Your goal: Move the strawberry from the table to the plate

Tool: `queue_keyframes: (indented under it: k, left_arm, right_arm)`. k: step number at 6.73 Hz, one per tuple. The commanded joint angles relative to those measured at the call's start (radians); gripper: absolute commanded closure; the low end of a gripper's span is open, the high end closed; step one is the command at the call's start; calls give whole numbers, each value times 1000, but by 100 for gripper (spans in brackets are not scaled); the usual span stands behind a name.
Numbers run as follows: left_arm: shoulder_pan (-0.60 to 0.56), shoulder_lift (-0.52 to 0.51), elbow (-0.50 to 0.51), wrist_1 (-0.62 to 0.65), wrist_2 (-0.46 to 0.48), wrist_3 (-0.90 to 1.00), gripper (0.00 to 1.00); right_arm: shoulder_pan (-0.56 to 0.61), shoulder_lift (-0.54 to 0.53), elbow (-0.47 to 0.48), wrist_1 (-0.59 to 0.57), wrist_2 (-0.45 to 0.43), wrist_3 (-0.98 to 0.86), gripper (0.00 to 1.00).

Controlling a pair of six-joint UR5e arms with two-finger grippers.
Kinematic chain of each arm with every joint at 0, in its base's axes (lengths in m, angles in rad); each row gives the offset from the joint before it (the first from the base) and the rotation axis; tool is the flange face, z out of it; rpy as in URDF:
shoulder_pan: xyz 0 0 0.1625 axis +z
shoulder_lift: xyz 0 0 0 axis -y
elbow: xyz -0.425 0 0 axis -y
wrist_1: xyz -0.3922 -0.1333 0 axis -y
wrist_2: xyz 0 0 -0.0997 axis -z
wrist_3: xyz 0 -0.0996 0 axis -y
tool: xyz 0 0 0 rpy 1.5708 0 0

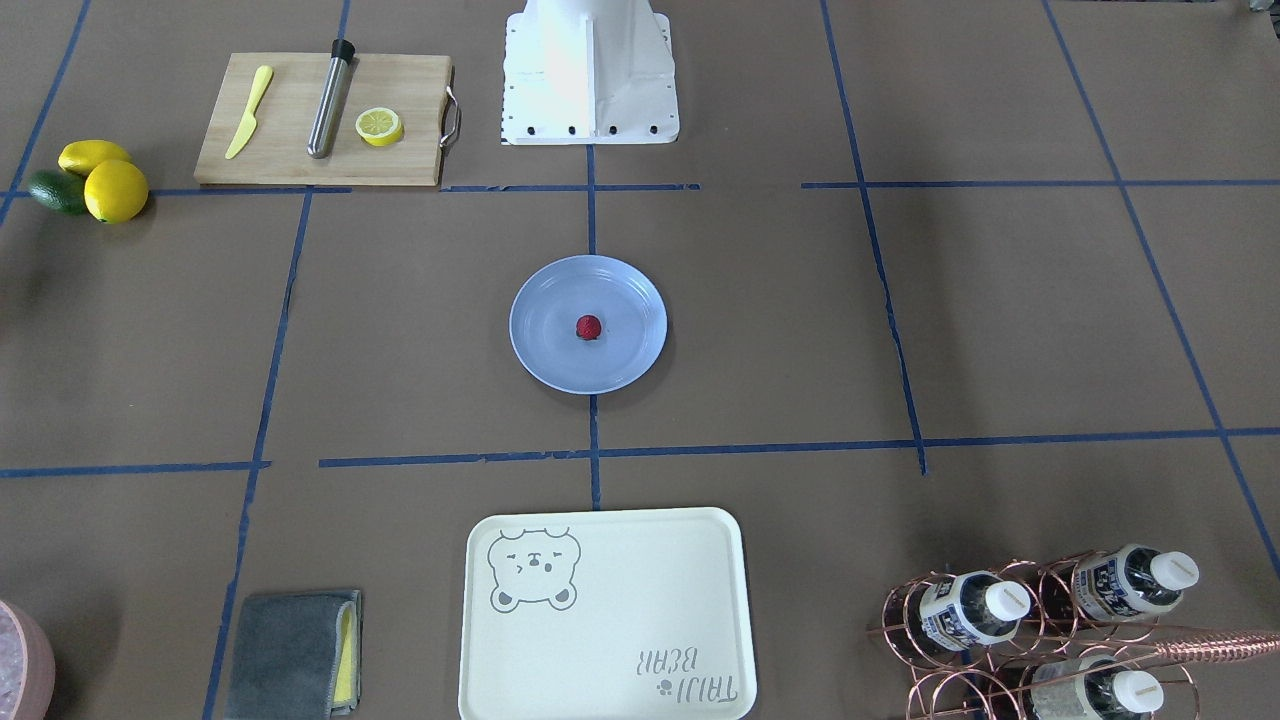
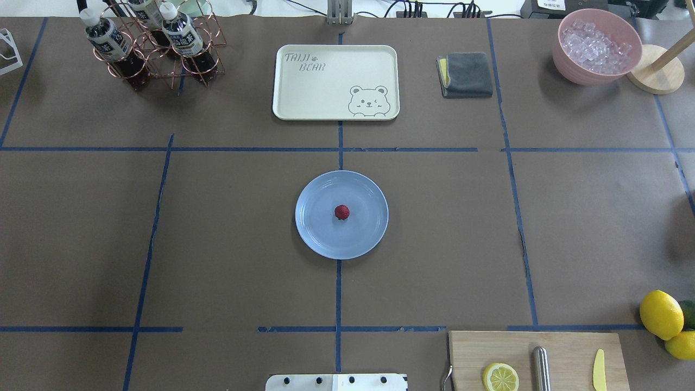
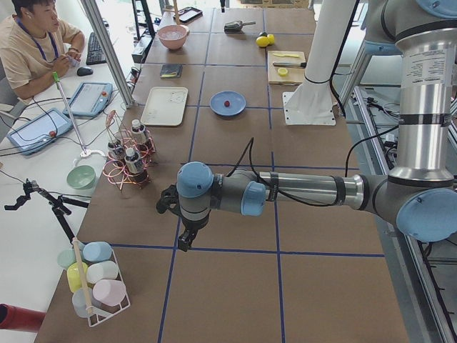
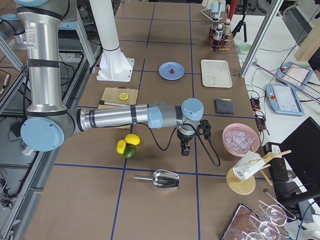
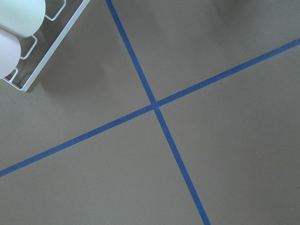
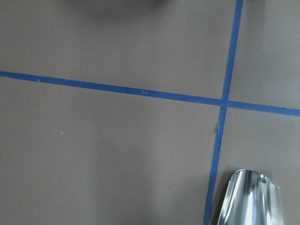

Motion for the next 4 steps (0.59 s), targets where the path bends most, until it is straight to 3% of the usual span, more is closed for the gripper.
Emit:
queue_keyframes:
  k: [1,4]
  left_arm:
    - [1,-13,-16,215,-1,-4,0]
    - [1,-23,-19,230,-6,-24,0]
  right_arm:
    - [0,-4,5,0,5,1,0]
    - [0,-2,13,2,11,13,0]
